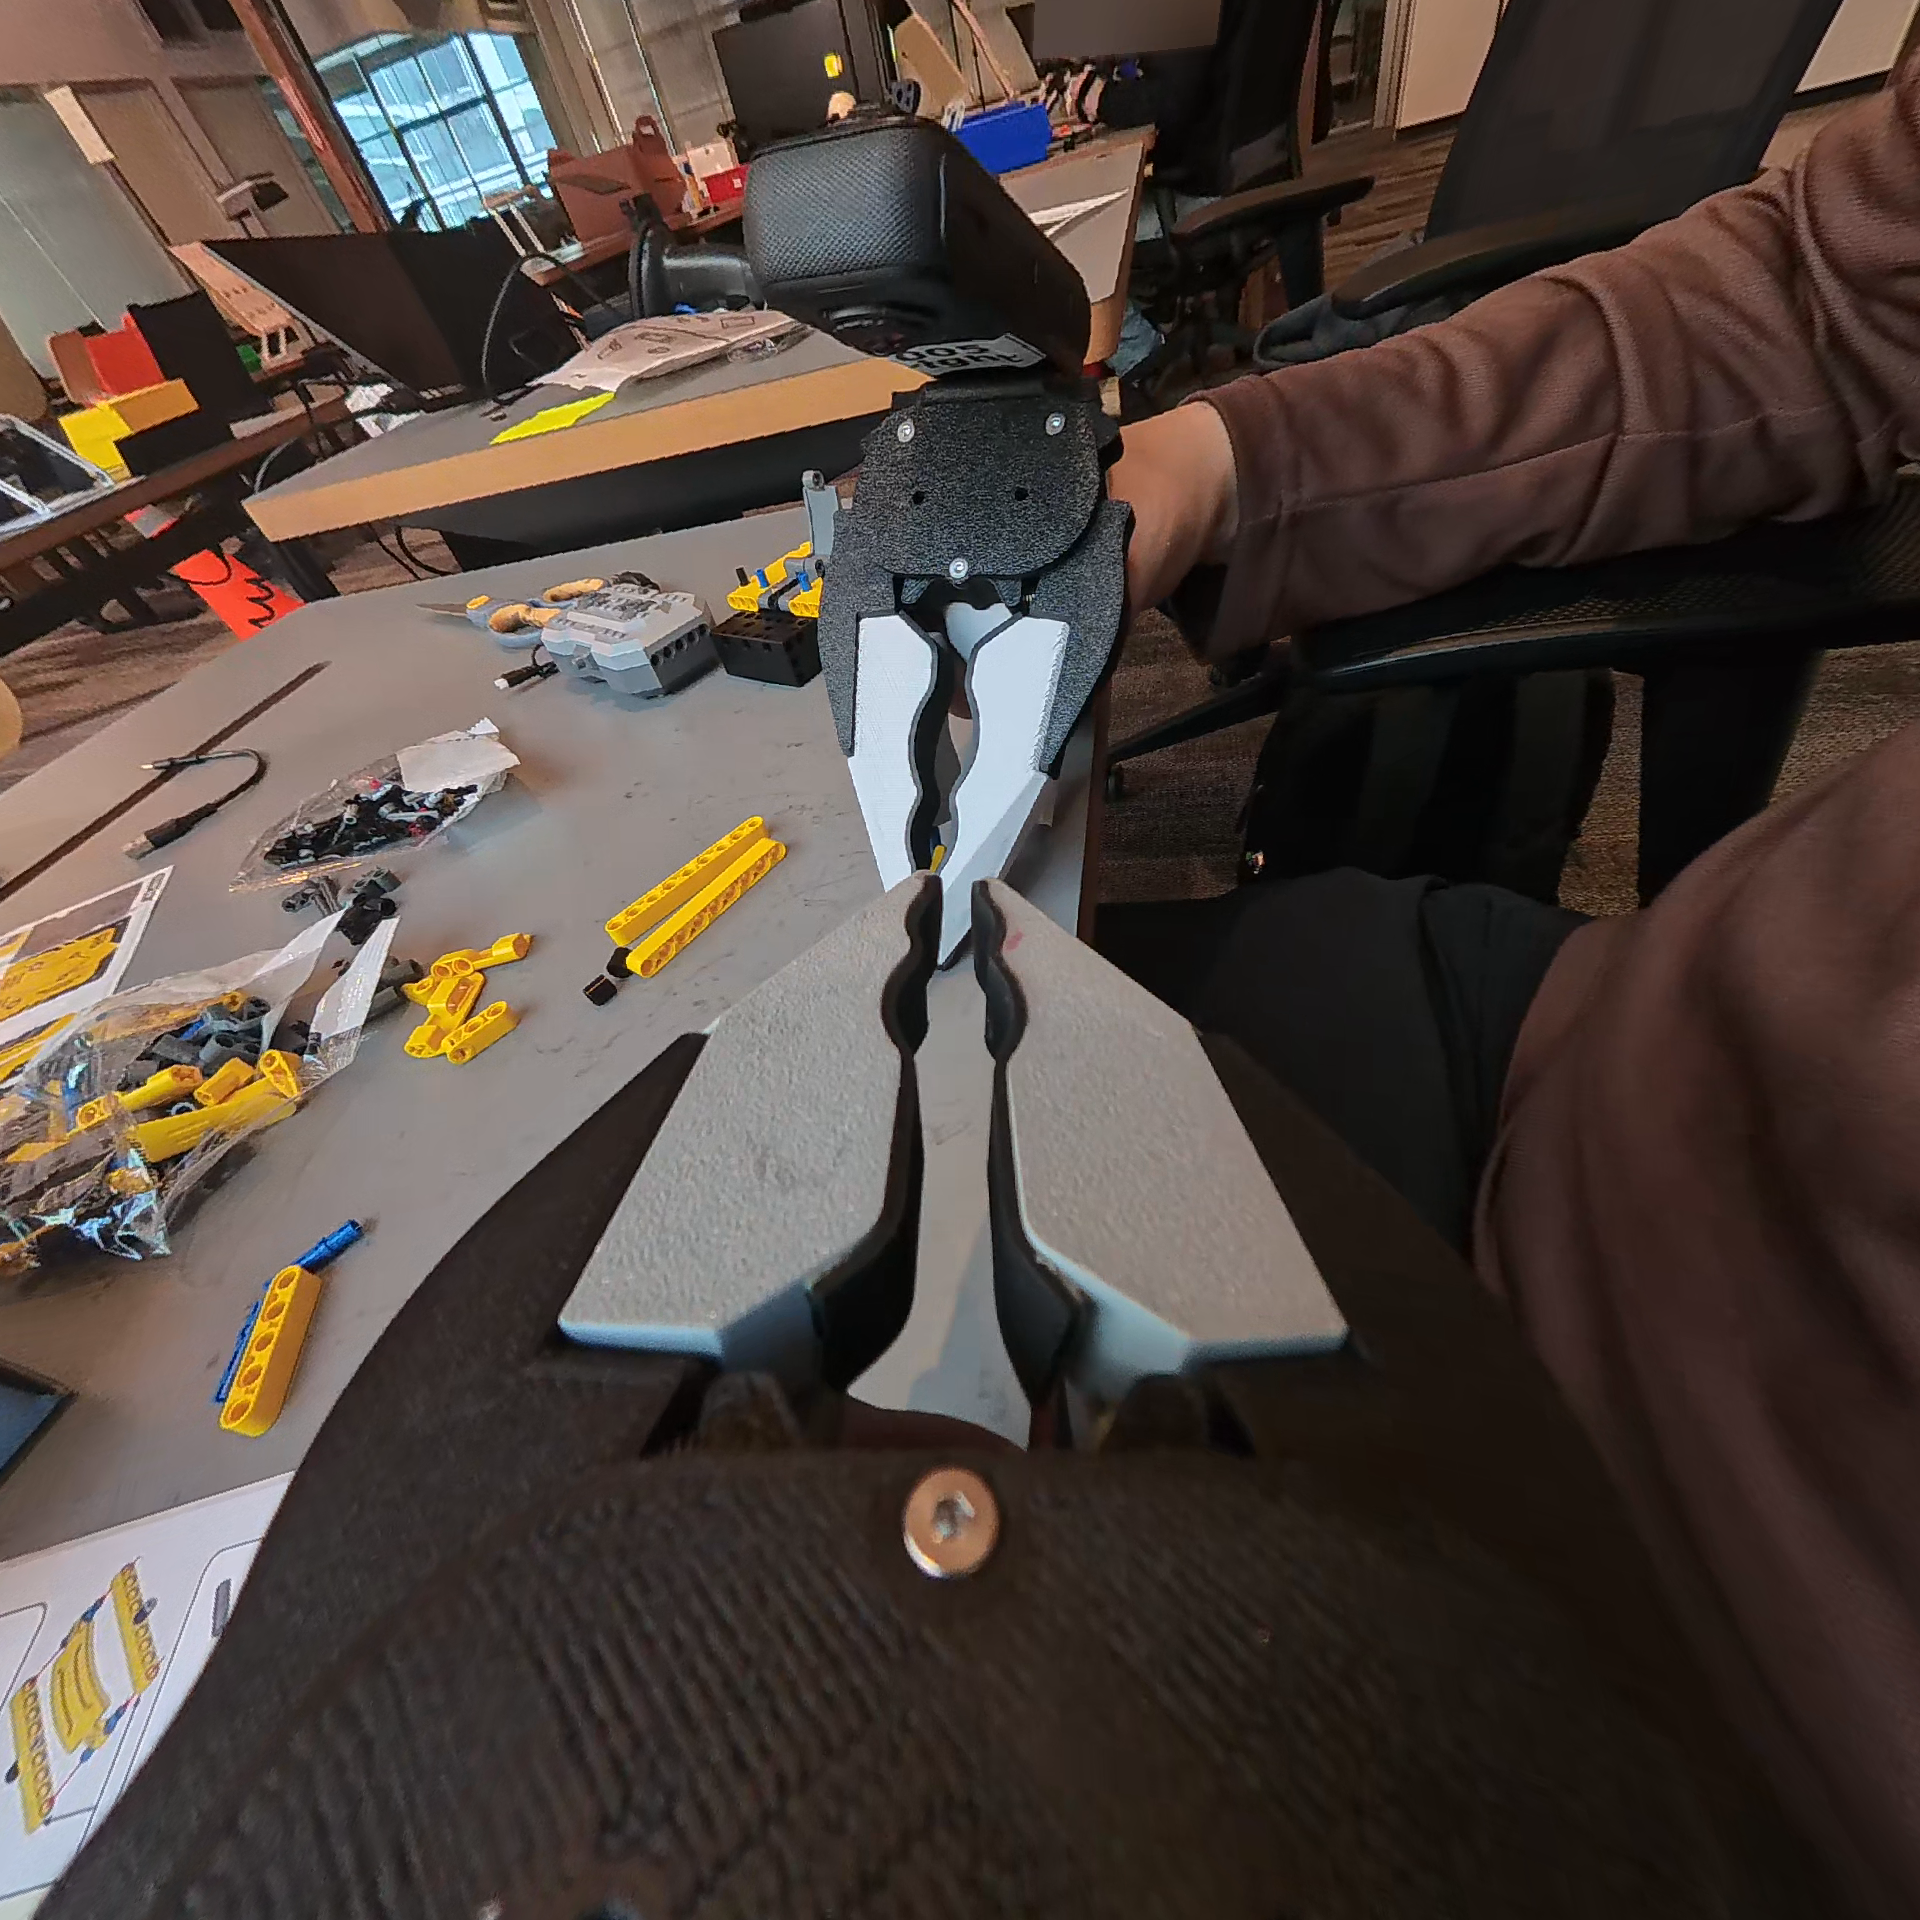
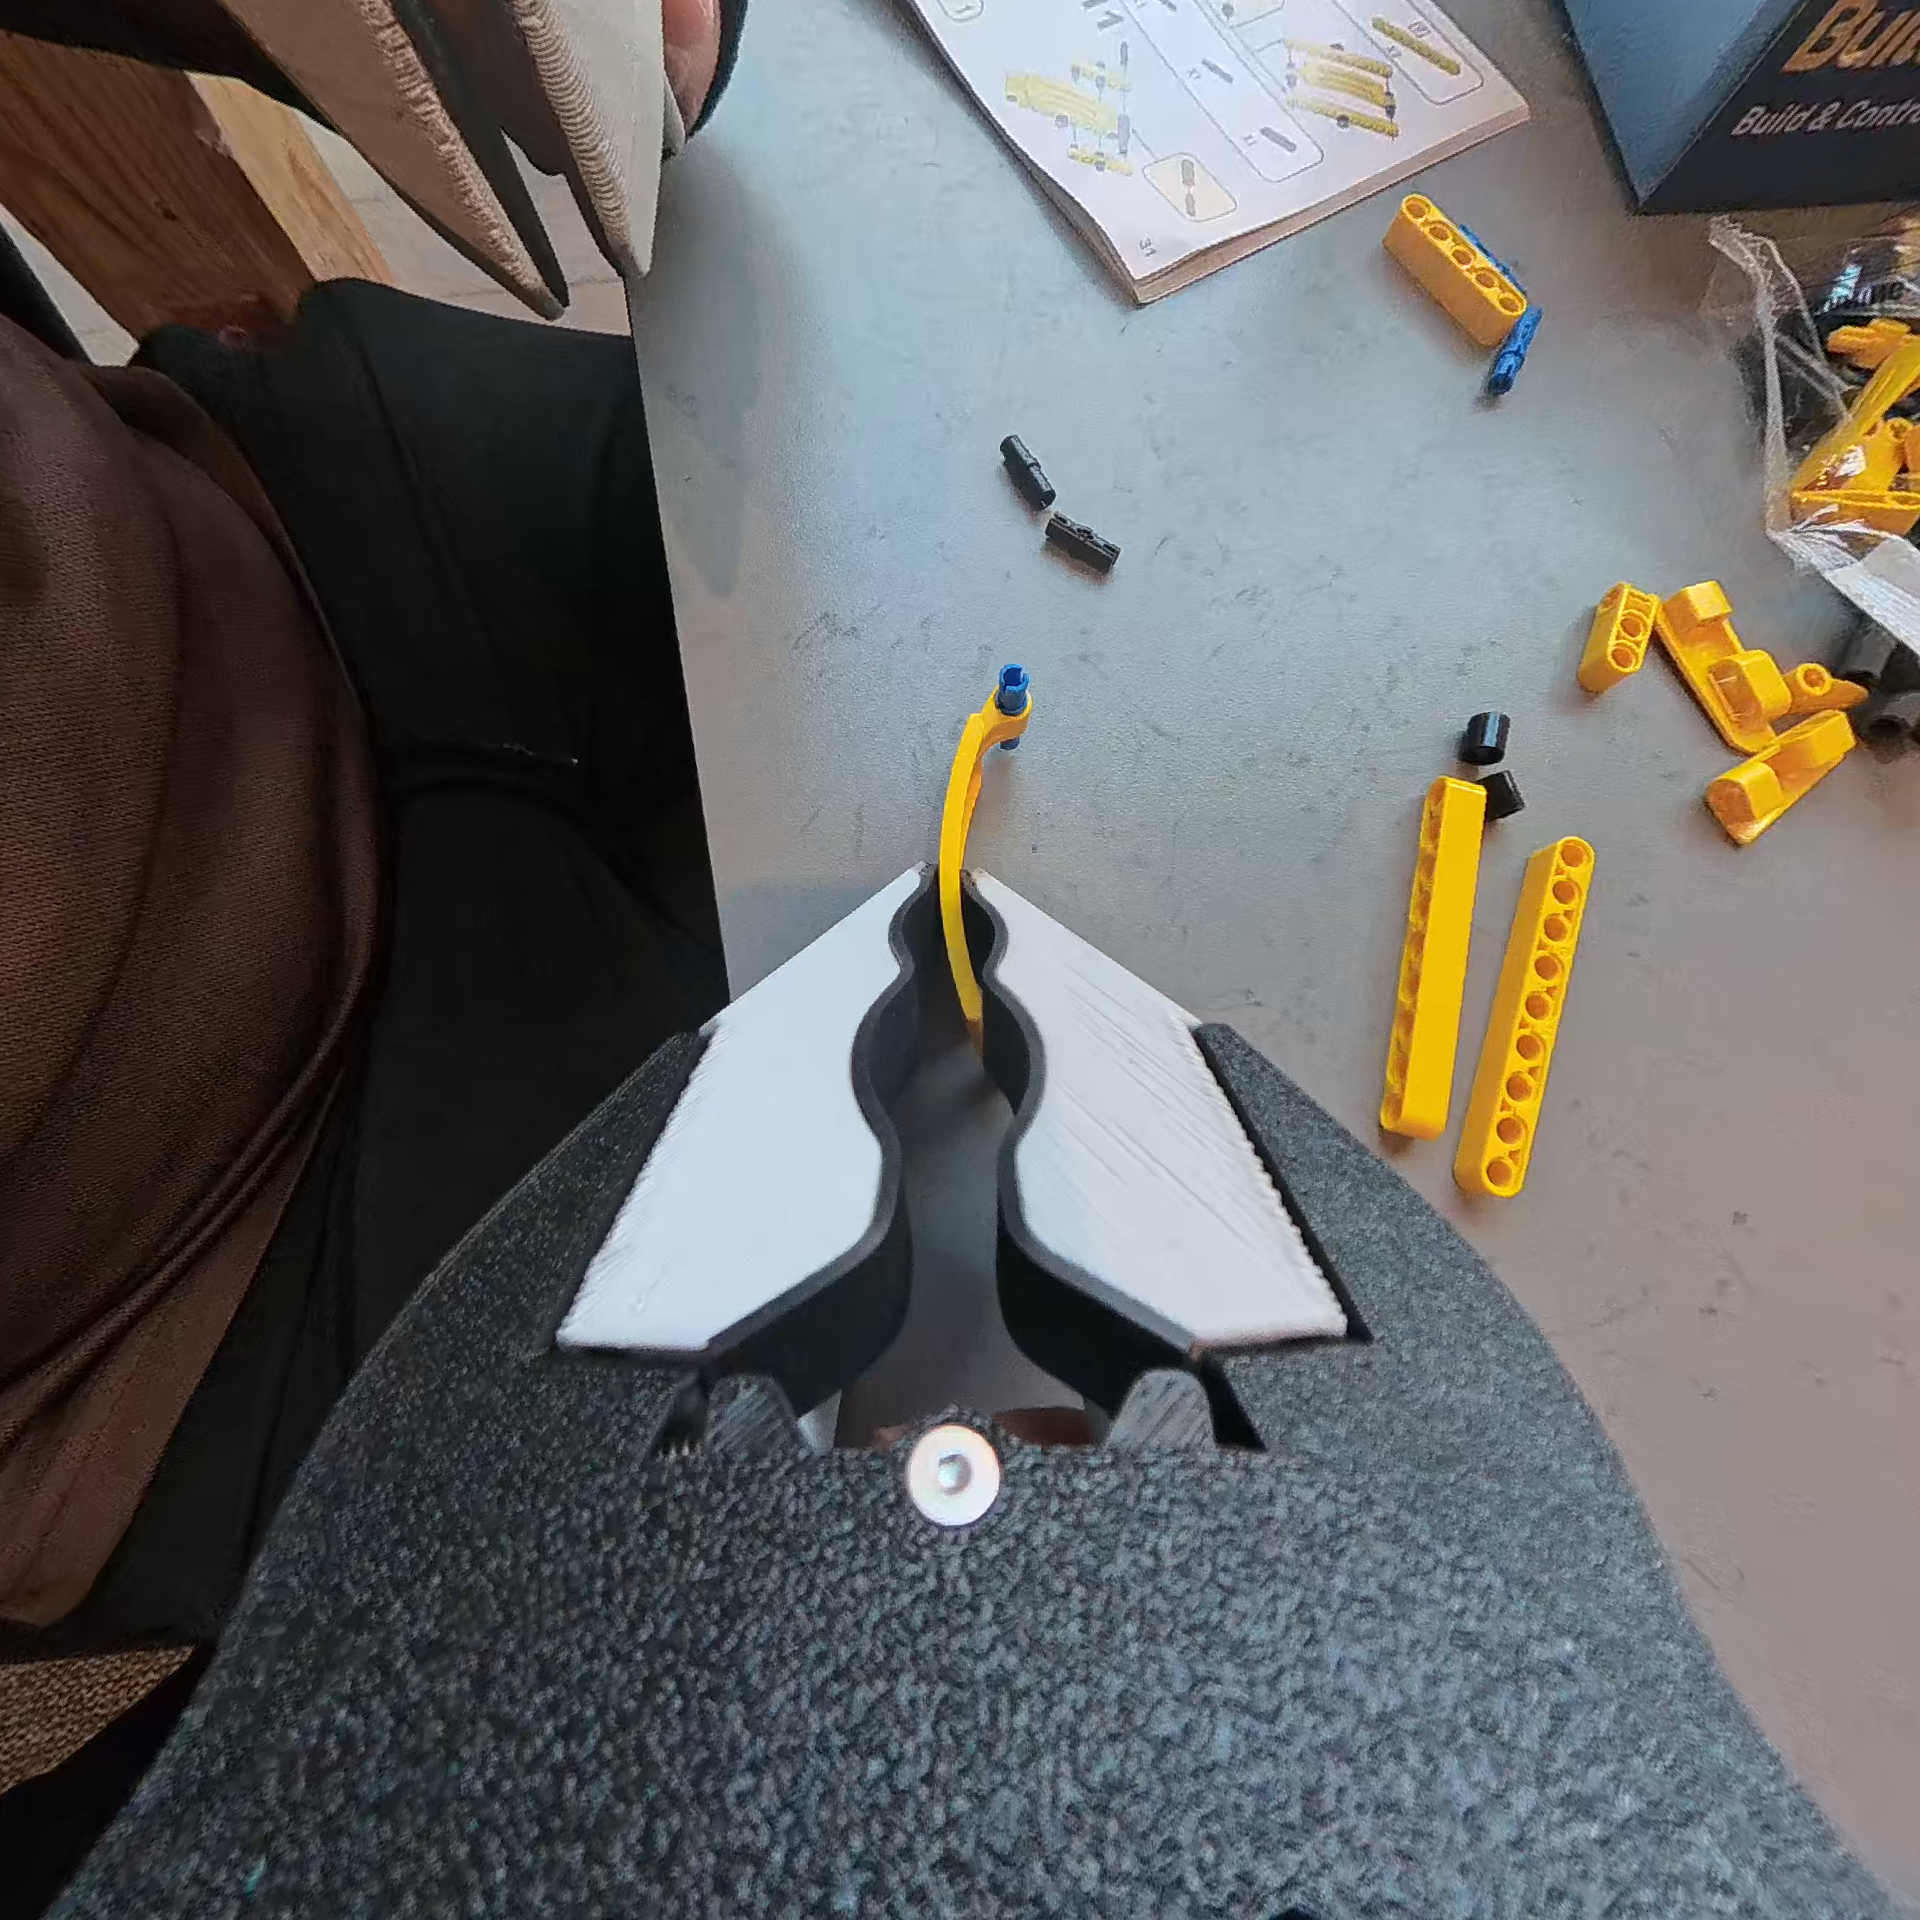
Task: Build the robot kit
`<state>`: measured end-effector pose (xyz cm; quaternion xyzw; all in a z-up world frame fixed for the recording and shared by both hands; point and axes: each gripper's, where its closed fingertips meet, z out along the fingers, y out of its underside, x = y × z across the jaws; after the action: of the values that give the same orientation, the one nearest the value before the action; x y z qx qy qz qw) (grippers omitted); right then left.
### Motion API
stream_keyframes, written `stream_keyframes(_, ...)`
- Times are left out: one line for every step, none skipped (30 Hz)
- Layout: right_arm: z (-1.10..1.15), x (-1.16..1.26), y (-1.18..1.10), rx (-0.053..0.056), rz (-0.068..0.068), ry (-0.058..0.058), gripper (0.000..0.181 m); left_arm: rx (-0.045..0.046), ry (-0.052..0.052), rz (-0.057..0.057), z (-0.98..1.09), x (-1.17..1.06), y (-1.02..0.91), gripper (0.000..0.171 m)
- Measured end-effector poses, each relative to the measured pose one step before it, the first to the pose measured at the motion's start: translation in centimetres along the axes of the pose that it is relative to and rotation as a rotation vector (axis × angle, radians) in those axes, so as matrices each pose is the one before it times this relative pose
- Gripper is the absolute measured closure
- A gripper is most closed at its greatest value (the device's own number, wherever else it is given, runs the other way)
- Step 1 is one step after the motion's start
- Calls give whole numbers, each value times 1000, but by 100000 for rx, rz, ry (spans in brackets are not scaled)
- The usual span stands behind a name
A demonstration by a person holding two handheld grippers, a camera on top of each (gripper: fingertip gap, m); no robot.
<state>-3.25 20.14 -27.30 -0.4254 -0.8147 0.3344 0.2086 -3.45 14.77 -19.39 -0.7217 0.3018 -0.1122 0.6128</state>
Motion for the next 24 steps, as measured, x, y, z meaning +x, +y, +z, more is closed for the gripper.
stream_keyframes(1,8,0,40,211,-154,179,-24,-3,-15,12,3,0,170)
stream_keyframes(-9,8,8,53,225,-168,179,-10,-4,-48,-6,-5,4,170)
stream_keyframes(-2,14,1,62,243,-154,179,11,-2,-59,4,-10,1,170)
stream_keyframes(-2,17,2,53,249,-128,179,5,23,-42,0,6,-1,170)
stream_keyframes(-6,9,5,41,200,-115,178,26,-8,-1,-3,-9,-1,170)
stream_keyframes(3,13,-3,25,153,-90,178,38,-24,6,-5,2,-5,170)
stream_keyframes(-3,-7,2,12,93,-60,178,22,-8,6,2,-2,-3,170)
stream_keyframes(-1,10,1,7,76,-49,178,-13,-1,4,-1,0,2,170)
stream_keyframes(-1,3,1,11,114,-84,178,9,24,4,1,3,-1,170)
stream_keyframes(4,10,-4,36,198,-86,178,-17,-1,-34,-1,2,2,170)
stream_keyframes(-12,38,-4,67,326,-7,178,-26,8,-40,4,-4,-7,170)
stream_keyframes(-11,47,-8,109,518,-6,177,-11,27,-21,-1,5,2,170)
stream_keyframes(-20,66,2,109,712,-49,176,9,-14,1,1,-2,-1,170)
stream_keyframes(5,83,12,26,963,-73,174,7,-31,13,0,-5,-1,170)
stream_keyframes(-3,106,6,0,1179,-63,171,-22,14,21,-2,1,3,170)
stream_keyframes(-8,115,5,61,1216,-4,169,-19,1,22,-1,-1,3,170)
stream_keyframes(-25,94,4,52,1091,-79,168,-11,9,8,5,9,-1,170)
stream_keyframes(-11,86,23,-23,874,-23,167,-37,-5,-34,0,-12,8,170)
stream_keyframes(-31,133,10,39,721,464,167,-37,-1,-33,-3,2,5,170)
stream_keyframes(-30,146,24,24,545,666,167,-7,17,-19,8,-2,0,170)
stream_keyframes(-25,100,20,20,319,440,167,11,9,-58,-5,-3,1,170)
stream_keyframes(-27,87,23,16,155,358,167,25,15,-77,-3,-16,-8,170)
stream_keyframes(-25,27,7,31,13,144,167,33,36,-47,-3,0,-2,170)
stream_keyframes(-10,12,10,-7,-7,57,167,-14,-7,-47,-1,2,2,170)
